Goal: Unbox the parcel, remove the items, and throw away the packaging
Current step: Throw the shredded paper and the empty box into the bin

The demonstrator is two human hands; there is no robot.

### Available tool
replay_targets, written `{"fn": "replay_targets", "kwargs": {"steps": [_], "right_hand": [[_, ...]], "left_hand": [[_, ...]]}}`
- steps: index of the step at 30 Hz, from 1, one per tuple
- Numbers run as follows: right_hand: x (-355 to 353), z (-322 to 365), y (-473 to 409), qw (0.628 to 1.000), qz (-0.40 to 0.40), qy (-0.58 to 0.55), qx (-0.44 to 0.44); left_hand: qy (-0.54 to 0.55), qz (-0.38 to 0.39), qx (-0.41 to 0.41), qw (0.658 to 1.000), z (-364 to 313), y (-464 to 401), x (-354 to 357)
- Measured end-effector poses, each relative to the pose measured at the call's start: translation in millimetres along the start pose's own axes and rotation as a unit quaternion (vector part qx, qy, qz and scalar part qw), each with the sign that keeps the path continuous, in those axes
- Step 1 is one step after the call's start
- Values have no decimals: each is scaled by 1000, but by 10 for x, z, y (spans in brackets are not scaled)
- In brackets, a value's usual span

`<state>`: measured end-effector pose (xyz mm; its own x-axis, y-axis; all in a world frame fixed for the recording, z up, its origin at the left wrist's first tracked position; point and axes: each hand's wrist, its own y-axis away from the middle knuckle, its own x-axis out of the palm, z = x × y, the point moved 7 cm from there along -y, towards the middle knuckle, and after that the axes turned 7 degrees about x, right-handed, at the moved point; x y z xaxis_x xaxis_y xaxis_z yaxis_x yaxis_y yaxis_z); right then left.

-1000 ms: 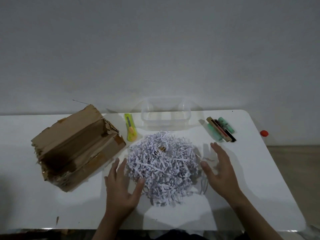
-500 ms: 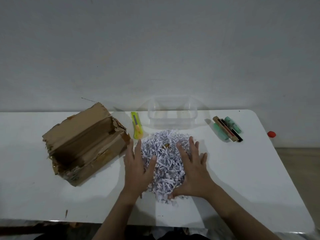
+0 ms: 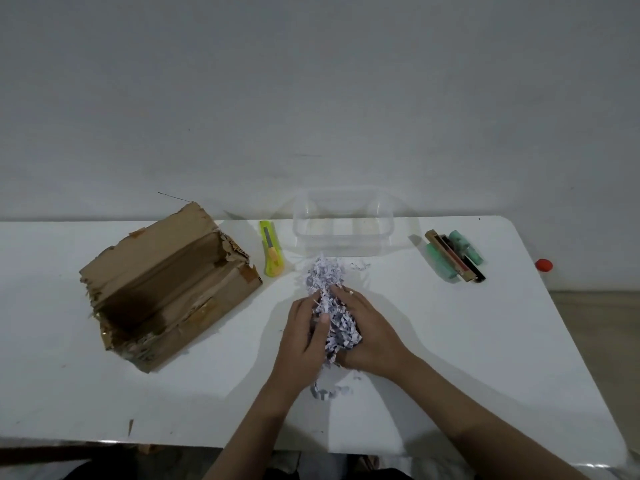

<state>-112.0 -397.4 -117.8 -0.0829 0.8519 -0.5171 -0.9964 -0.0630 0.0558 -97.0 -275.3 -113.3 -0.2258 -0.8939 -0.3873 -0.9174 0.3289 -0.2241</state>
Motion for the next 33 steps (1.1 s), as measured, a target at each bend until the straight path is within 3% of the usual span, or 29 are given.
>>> {"fn": "replay_targets", "kwargs": {"steps": [6, 14, 23, 33], "right_hand": [[-84, 93, 226, 994, -83, -72, 6], [-247, 398, 731, 981, -191, -34, 23], [-431, 507, 1899, 930, -355, 14, 94], [-654, 37, 3438, 854, -460, -23, 241]], "left_hand": [[36, -33, -2, 999, -96, 45, -9], [84, 40, 61, 994, -438, 128, 56], [154, 203, 107, 961, -980, 680, 631], [185, 374, 137, 898, -1524, 1563, 1815]]}}
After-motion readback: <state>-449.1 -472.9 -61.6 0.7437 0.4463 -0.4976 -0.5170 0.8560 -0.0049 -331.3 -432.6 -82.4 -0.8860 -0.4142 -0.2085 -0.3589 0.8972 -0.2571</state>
